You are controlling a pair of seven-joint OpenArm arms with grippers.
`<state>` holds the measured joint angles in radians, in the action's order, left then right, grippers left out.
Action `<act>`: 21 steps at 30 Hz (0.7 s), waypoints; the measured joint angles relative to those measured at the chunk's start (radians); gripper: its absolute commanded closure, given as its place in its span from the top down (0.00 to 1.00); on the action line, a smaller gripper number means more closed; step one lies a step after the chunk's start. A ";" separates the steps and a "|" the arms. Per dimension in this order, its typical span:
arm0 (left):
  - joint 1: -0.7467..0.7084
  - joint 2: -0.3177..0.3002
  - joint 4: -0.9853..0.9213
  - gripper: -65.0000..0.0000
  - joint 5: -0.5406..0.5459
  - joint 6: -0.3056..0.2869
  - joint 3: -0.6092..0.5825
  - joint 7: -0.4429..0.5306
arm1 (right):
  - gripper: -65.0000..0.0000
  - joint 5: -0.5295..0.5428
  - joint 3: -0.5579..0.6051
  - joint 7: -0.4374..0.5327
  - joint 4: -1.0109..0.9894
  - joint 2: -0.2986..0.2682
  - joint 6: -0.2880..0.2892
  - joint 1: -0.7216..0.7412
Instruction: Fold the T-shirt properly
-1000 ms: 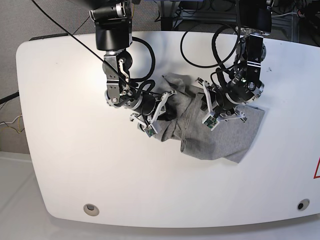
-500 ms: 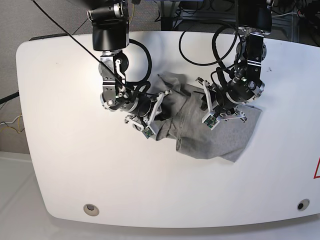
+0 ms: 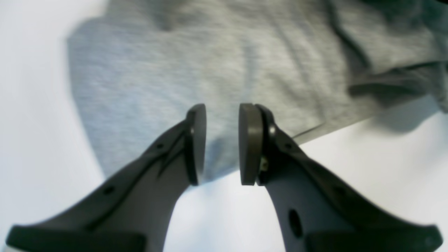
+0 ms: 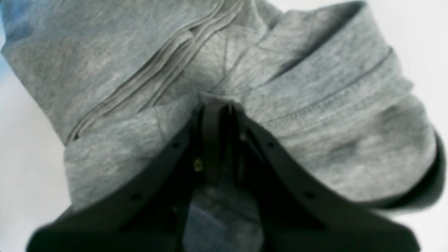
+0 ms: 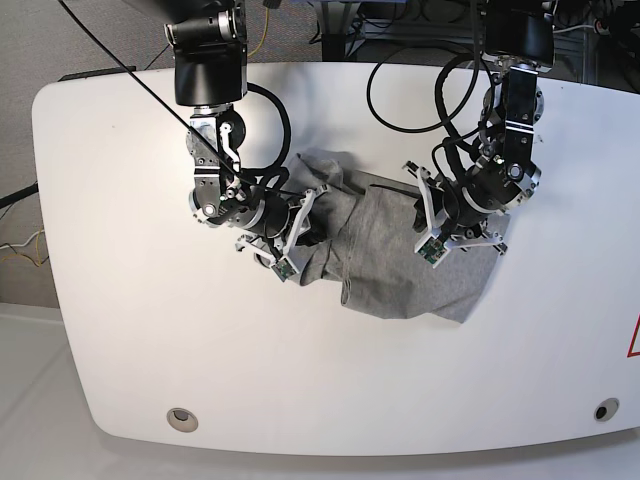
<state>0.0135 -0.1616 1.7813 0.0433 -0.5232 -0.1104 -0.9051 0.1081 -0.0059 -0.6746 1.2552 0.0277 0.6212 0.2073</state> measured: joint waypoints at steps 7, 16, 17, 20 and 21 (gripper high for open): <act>0.008 -0.029 0.000 0.22 0.003 0.000 -0.004 0.000 | 0.10 0.003 0.000 0.010 0.000 -0.019 0.000 -0.003; 0.011 -0.031 0.000 0.22 0.002 0.000 0.051 -0.005 | 0.10 0.013 0.001 0.014 0.000 -0.037 0.001 -0.003; 0.015 -0.030 0.000 0.22 0.006 0.000 0.061 -0.007 | 0.10 0.013 0.001 0.014 0.000 -0.039 0.001 -0.003; 0.032 -0.031 -0.002 0.22 0.005 0.000 0.093 -0.008 | 0.10 0.012 0.000 0.015 0.000 -0.039 0.000 -0.003; 0.040 -0.031 -0.003 0.22 0.001 0.000 0.107 -0.008 | 0.10 0.012 0.001 0.015 0.000 -0.039 0.000 -0.003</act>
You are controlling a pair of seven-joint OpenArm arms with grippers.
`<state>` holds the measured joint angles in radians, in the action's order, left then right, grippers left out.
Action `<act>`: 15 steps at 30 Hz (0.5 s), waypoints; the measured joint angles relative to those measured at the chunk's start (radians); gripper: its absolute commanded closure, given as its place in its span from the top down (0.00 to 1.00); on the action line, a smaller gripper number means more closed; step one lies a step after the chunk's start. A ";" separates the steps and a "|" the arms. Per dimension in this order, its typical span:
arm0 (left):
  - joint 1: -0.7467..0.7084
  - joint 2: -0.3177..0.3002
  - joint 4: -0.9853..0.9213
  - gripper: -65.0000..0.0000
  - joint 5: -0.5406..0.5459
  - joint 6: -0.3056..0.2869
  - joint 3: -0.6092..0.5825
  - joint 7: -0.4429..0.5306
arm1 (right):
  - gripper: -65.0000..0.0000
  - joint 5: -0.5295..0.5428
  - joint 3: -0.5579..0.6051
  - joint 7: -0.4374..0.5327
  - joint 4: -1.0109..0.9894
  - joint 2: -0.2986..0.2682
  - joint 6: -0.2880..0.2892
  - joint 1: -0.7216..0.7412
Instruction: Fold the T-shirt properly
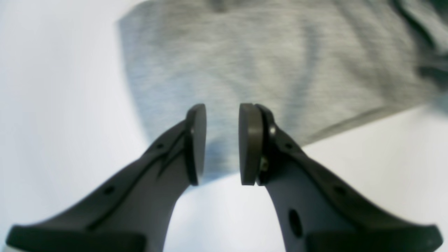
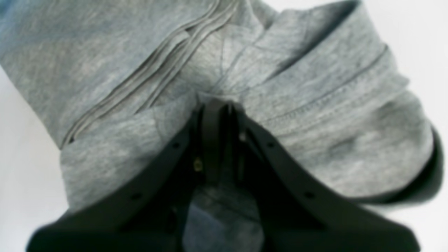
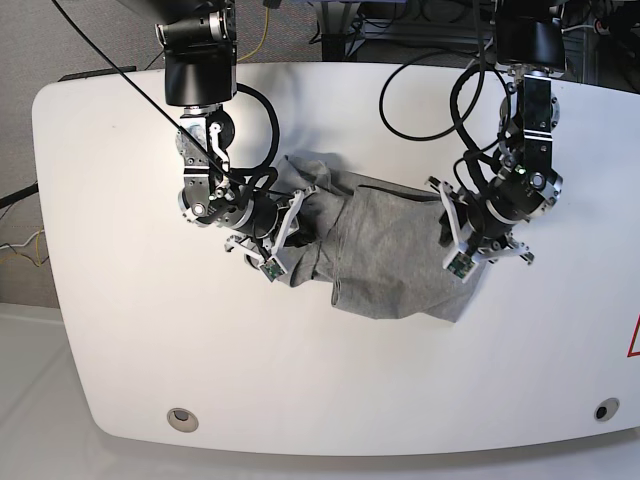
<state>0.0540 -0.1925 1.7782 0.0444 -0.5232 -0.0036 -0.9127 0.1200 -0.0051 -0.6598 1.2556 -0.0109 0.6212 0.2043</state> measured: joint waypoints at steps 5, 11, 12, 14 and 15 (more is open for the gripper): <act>0.030 -0.019 0.000 0.22 0.000 0.001 0.036 0.000 | 0.10 0.000 0.000 0.000 0.000 0.000 0.000 0.000; 0.068 -0.036 -0.040 0.22 -0.001 0.000 0.037 0.000 | 0.10 0.000 0.000 0.000 0.000 0.000 0.000 0.000; 0.074 -0.036 -0.050 0.22 0.001 0.000 0.037 0.000 | 0.10 0.000 0.000 0.000 0.000 0.000 0.000 0.000; 0.080 -0.042 -0.071 0.22 0.002 0.000 0.035 0.002 | 0.10 0.000 0.000 0.000 0.000 0.000 0.000 0.000; 0.082 -0.045 -0.085 0.22 0.003 -0.001 0.035 0.006 | 0.10 0.002 0.000 -0.001 0.000 0.000 0.000 0.000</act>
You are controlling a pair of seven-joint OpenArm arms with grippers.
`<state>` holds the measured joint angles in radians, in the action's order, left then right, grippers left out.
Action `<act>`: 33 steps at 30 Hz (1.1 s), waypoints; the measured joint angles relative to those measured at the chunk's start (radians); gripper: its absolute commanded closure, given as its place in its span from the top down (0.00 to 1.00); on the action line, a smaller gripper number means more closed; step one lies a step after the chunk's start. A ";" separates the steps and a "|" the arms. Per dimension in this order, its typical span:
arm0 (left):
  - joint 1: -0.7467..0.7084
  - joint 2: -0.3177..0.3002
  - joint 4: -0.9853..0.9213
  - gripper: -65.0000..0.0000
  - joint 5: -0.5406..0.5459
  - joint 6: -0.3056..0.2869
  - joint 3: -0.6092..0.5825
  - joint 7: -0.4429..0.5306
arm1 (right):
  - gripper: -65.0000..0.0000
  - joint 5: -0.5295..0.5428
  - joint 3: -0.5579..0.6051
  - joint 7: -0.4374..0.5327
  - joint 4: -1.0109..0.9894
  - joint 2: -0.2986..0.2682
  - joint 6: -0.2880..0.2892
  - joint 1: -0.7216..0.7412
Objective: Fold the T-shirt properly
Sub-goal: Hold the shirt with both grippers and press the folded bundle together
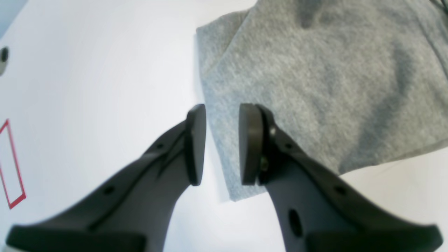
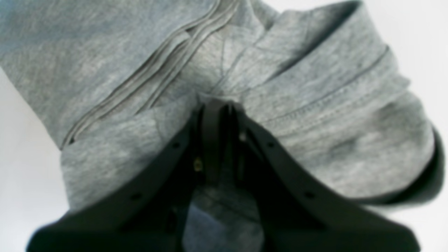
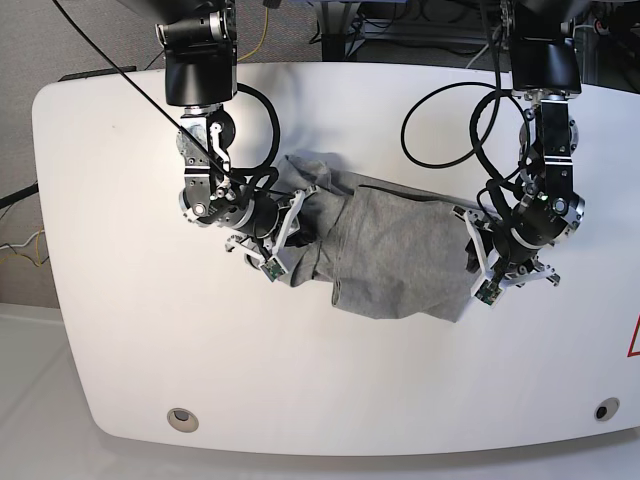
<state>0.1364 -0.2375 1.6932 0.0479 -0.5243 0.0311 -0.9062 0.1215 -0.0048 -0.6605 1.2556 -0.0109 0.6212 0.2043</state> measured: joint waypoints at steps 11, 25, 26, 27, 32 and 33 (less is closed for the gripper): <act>0.019 -0.004 -0.136 0.22 -0.003 0.001 0.001 0.029 | 0.10 0.010 0.000 -0.035 0.007 0.000 0.000 0.002; 0.013 -0.001 -0.257 0.22 -0.003 0.001 0.000 0.097 | 0.10 0.009 0.000 -0.036 0.007 0.000 0.000 0.002; 0.010 0.002 -0.257 0.22 -0.003 0.001 0.000 0.097 | 0.10 0.009 0.000 -0.036 0.007 0.000 0.000 0.002; 0.007 0.005 -0.257 0.22 -0.003 0.001 0.000 0.100 | 0.10 0.009 0.000 -0.036 0.007 0.000 0.000 0.002; -0.011 0.029 -0.257 0.22 -0.003 0.001 0.000 0.108 | 0.10 0.010 0.000 -0.036 0.007 0.000 0.000 0.002; -0.016 0.034 -0.257 0.22 -0.003 0.001 0.000 0.108 | 0.10 0.010 0.000 -0.036 0.007 0.000 0.000 0.002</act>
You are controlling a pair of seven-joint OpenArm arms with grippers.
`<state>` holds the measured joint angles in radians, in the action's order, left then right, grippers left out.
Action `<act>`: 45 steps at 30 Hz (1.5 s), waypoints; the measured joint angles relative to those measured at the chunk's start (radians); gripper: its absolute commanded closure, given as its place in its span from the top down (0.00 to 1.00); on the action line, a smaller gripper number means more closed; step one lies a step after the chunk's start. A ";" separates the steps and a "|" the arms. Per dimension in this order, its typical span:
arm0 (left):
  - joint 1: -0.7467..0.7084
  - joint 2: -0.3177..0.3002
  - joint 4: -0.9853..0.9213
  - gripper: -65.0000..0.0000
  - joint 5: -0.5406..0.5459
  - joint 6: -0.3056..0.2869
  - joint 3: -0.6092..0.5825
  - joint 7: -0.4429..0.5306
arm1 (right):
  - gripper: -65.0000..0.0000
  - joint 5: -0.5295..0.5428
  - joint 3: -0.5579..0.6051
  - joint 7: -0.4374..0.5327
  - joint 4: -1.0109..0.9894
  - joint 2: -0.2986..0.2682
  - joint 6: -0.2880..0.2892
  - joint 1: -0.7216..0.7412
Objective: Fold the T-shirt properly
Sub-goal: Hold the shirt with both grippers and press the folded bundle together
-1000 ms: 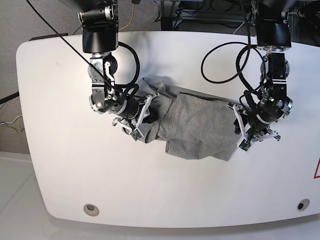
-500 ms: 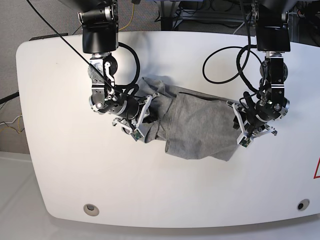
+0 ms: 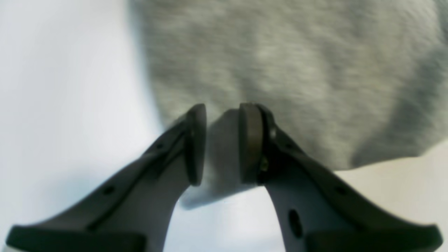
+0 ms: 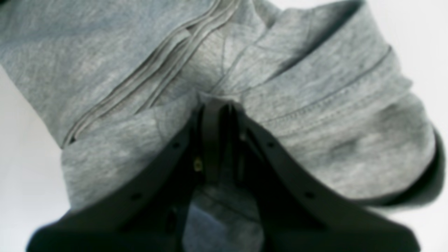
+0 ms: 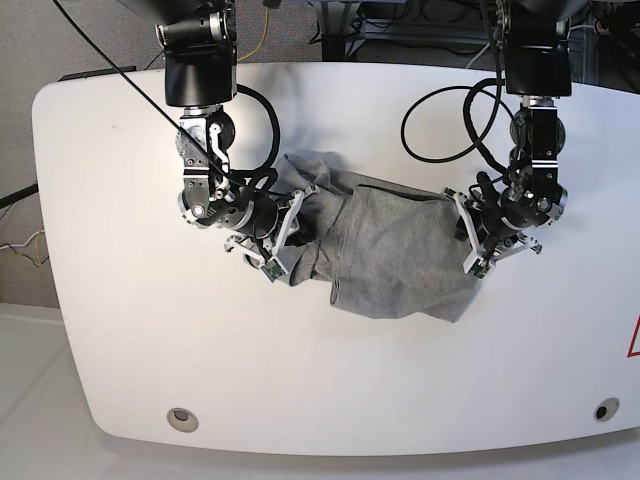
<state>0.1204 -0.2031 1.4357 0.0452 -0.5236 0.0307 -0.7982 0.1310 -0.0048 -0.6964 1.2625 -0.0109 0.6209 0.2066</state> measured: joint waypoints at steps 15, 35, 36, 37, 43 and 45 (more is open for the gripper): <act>-0.048 0.021 0.009 0.22 0.000 0.005 0.002 0.024 | 0.10 0.000 -0.001 0.010 0.003 0.000 0.000 -0.011; -0.078 0.022 0.027 0.22 0.027 0.009 0.004 -0.019 | 0.10 0.002 -0.001 0.001 0.053 -0.001 0.000 -0.046; -0.083 0.022 0.031 0.22 0.028 0.010 0.005 -0.016 | 0.10 -0.001 -0.001 0.000 0.057 -0.001 0.000 -0.049; -0.089 0.023 0.040 0.22 0.029 0.011 0.006 -0.016 | 0.10 -0.002 -0.001 -0.003 0.065 -0.002 0.001 -0.053; -0.148 0.023 0.111 0.22 0.026 0.011 0.006 -0.025 | 0.10 -0.004 -0.001 -0.014 0.080 -0.004 0.001 -0.060; -0.169 0.023 0.134 0.22 0.026 0.011 0.006 -0.029 | 0.10 -0.004 -0.001 -0.014 0.080 -0.004 0.001 -0.060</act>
<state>-0.0486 -0.1802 1.5700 0.0708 -0.5121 0.0368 -0.8268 0.1268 -0.0055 -0.7109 1.3430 -0.0147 0.6216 0.1463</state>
